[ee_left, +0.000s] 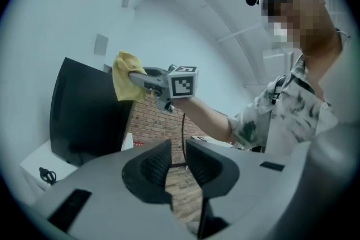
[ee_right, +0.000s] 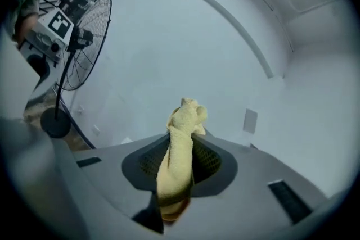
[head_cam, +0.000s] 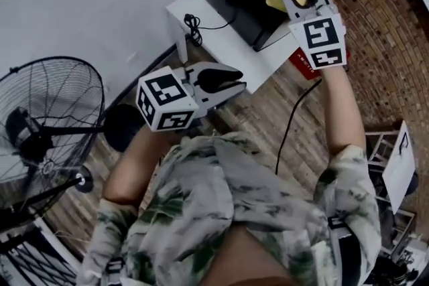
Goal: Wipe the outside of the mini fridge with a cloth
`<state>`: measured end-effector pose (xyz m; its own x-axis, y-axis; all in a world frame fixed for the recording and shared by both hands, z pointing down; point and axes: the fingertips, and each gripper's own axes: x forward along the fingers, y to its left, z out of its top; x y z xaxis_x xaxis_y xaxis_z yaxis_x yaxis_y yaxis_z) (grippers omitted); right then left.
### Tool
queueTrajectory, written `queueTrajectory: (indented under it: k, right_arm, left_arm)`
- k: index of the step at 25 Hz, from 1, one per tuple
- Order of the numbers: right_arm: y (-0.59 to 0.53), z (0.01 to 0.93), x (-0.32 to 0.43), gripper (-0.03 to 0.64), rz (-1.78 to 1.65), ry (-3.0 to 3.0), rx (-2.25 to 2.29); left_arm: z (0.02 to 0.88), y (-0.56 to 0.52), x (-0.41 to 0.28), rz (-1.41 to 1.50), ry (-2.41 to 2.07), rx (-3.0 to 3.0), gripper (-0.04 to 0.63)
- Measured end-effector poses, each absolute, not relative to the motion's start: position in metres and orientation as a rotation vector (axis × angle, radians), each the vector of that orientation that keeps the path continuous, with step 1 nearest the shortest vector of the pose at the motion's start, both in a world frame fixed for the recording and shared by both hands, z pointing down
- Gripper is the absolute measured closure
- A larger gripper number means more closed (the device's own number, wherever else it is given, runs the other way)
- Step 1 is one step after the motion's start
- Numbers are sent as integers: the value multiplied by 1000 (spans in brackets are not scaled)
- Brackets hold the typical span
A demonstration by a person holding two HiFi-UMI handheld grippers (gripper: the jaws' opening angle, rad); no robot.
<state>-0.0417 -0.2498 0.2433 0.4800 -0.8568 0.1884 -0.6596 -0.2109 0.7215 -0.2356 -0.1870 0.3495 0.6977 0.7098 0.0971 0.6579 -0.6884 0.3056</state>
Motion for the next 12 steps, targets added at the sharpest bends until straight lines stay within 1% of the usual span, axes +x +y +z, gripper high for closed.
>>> queueTrajectory:
  k: [5, 12]
  right_arm:
    - [-260, 247, -12, 518, -298, -1056, 1961]
    - [-264, 264, 11, 518, -273, -870, 1919]
  left_arm:
    - [356, -202, -254, 326, 1145, 2619, 525]
    - [355, -201, -259, 307, 1201, 2562, 525]
